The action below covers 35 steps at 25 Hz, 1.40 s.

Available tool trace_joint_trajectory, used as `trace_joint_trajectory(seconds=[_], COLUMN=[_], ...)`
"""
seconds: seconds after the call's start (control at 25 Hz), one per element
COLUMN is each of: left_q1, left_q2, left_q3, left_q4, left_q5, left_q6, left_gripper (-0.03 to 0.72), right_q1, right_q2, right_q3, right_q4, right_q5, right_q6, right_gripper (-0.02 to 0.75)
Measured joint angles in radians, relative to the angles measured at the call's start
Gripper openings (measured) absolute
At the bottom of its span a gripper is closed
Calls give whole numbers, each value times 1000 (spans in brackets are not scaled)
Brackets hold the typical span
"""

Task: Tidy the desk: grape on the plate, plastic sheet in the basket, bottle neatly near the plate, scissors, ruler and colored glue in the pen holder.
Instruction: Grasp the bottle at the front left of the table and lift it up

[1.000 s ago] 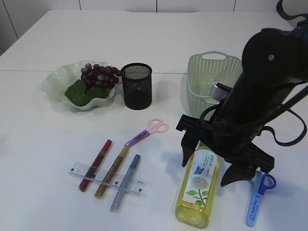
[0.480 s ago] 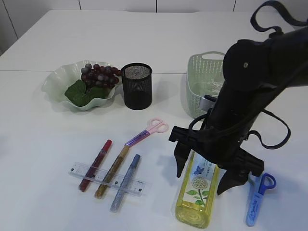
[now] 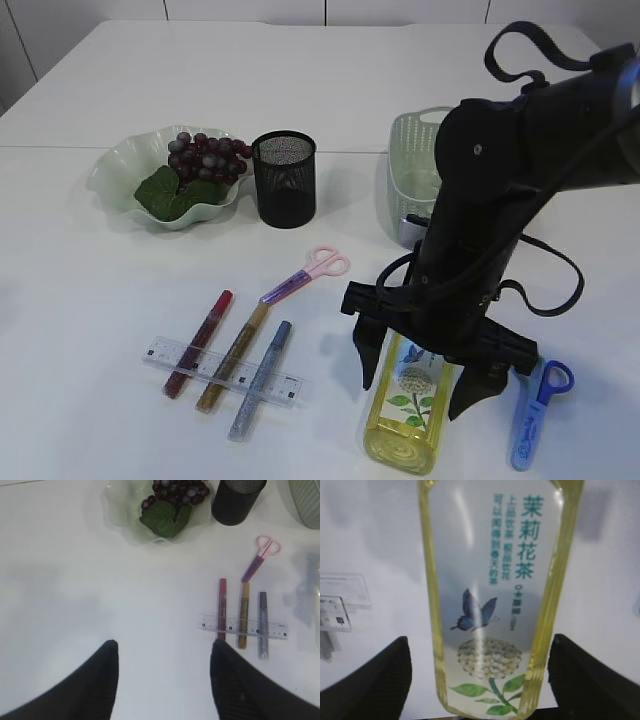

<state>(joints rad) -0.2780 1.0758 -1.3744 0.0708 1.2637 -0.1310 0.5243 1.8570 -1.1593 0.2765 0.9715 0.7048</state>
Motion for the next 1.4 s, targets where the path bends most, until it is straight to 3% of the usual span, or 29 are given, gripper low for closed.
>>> trace_joint_trajectory(seconds=[1.08, 1.4], left_q1=[0, 0], left_q2=[0, 0], left_q3=[0, 0], left_q4=[0, 0], left_q5=[0, 0], left_q6=[0, 0], left_gripper=[424, 424], right_q1=[1, 1], right_q2=[112, 114], right_q3=[-13, -15], right_q4=[-35, -49], right_q5=[41, 46], right_q6=[-9, -18], right_gripper=[641, 540])
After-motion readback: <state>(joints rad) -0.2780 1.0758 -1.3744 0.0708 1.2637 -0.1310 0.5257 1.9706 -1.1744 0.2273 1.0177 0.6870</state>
